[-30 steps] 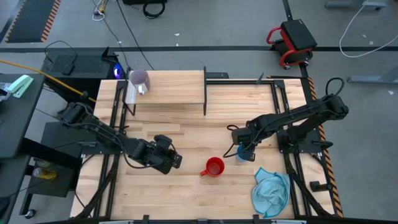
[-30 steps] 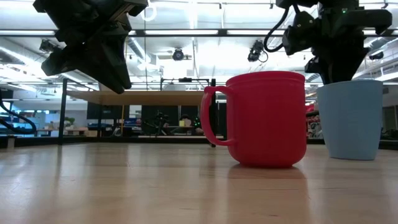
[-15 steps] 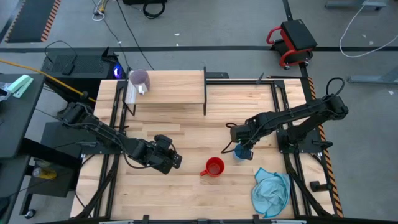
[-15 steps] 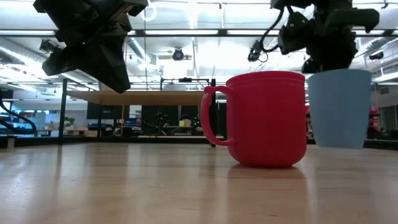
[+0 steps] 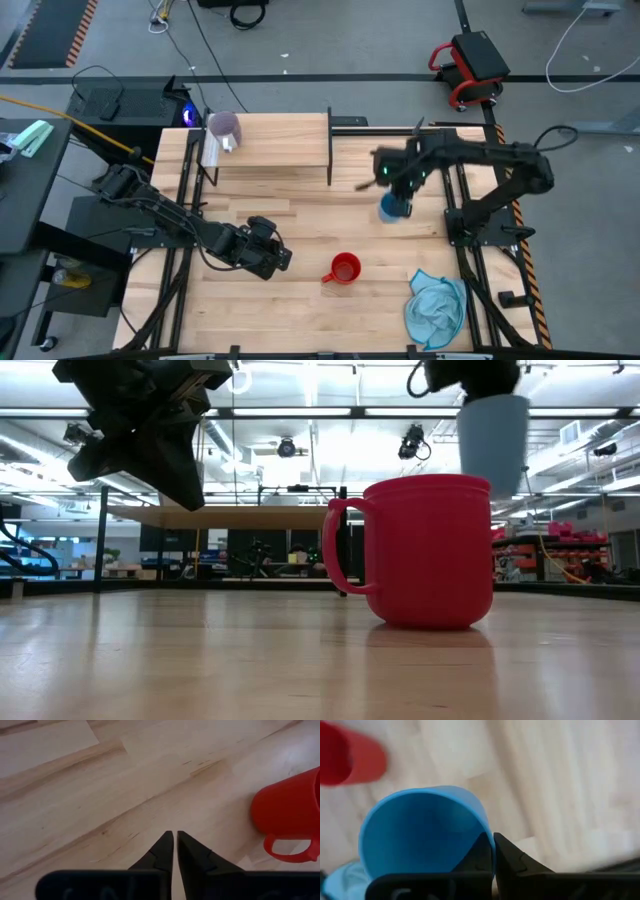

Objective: Stack small to large cups/mugs on shelf
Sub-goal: Put the blue cup on the shelf

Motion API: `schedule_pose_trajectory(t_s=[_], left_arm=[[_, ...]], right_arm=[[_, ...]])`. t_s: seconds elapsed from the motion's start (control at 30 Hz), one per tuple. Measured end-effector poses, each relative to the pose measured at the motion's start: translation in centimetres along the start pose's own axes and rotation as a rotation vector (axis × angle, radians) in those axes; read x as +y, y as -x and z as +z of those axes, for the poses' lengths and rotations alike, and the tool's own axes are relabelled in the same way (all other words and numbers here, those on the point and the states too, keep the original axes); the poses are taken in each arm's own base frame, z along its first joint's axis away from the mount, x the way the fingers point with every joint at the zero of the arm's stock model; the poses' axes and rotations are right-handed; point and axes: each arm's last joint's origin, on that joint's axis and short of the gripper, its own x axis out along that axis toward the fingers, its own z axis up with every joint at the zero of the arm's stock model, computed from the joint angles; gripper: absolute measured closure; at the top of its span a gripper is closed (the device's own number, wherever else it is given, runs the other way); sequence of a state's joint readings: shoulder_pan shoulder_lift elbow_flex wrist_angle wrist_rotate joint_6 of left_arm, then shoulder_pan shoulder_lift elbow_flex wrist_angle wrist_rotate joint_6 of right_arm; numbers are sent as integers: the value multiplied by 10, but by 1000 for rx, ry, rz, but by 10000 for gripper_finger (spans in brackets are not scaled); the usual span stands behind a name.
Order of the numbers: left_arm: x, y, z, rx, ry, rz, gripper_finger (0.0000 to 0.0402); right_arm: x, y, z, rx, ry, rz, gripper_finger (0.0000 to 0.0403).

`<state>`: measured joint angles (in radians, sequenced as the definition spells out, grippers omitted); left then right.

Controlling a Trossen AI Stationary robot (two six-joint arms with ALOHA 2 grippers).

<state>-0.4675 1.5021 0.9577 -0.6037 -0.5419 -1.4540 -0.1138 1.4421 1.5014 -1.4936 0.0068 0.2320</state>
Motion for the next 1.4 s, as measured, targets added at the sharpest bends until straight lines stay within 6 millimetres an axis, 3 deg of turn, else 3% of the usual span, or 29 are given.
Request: schedule_pose_trajectory(t_s=[0.17,0.33,0.47,0.63,0.87,1.2,1.4], left_arm=[[0,0,0,0,15,1,381],[0,0,0,-2,55,0,383],[0,0,0,-13,76,3,378],[6,0,-1,5,80,58,376],[10,5,-8,92,63,84,387],[31,42,-18,111,100,168,372],[34,54,-23,107,121,140,363]], right_arm=[[-22,21,26,-30,1,-25,400],[-38,29,56,-66,18,-57,400],[-39,30,79,-92,45,-58,400],[-17,19,104,-88,138,-34,400],[24,-15,134,-44,273,-15,400],[66,-54,172,-93,366,65,400],[75,-74,189,-122,377,106,400]])
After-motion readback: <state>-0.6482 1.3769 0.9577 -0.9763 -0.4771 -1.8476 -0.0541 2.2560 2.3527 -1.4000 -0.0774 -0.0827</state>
